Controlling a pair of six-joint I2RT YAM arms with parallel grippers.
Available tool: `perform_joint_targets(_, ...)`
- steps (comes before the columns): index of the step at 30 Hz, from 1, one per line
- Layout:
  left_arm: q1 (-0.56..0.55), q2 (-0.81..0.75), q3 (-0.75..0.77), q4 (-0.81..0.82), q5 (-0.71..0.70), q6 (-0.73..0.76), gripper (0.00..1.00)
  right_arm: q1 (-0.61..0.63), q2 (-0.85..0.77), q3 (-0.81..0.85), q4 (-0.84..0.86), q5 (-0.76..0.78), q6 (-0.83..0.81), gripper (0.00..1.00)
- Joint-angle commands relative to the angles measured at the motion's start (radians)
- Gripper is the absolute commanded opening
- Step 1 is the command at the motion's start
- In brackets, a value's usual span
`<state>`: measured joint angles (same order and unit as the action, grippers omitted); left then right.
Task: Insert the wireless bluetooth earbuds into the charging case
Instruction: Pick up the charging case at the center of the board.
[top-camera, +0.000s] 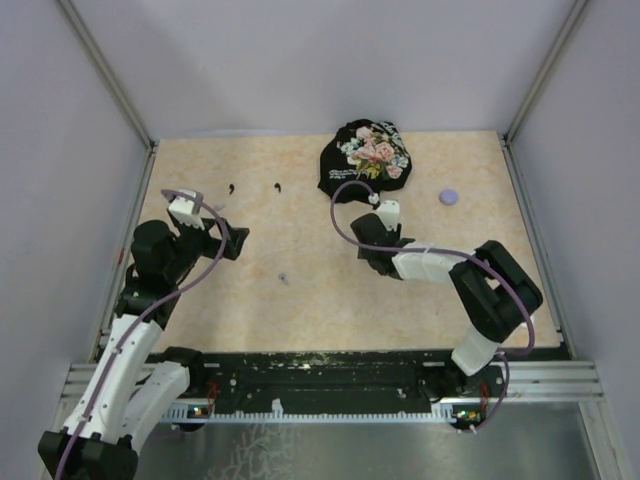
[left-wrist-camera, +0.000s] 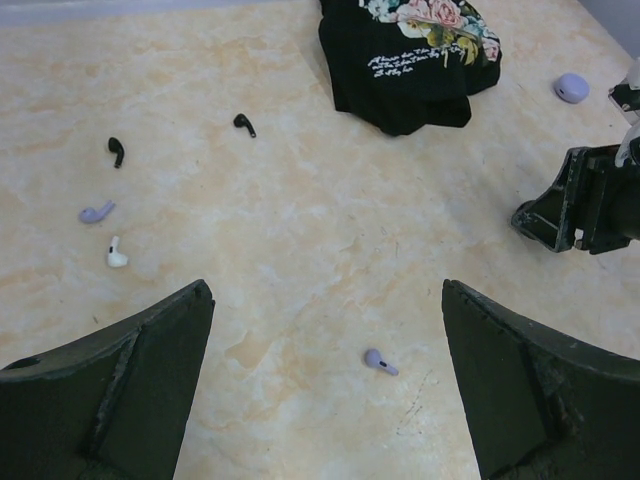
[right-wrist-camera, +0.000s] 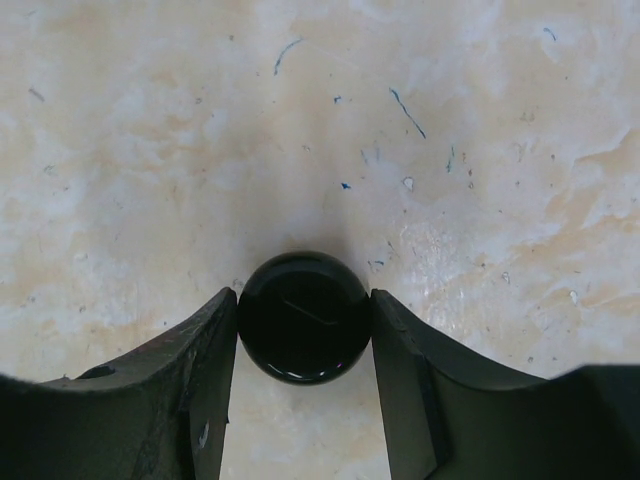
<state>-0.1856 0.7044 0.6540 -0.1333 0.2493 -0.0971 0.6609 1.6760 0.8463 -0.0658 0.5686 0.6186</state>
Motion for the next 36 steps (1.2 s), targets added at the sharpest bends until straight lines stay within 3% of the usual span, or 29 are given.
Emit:
perform_joint_targets(1,-0.005,0.031,0.056,-0.02,0.078,-0.028,1.0,0.009,-0.125,-0.031,0.13,-0.094,-0.206,0.34)
perform_joint_targets(5,-0.005,0.056,0.073,-0.028,0.145,-0.038,1.0,0.01,-0.199,-0.066,0.176,-0.17,-0.308,0.29)
perform_joint_targets(21,-0.021,0.289,0.191,-0.031,0.471,-0.132,1.0,0.032,-0.521,-0.179,0.342,-0.491,-0.6,0.29)
perform_joint_targets(36,-0.207,0.441,0.258,0.043,0.477,-0.219,0.98,0.133,-0.614,-0.21,0.439,-0.704,-0.842,0.29)
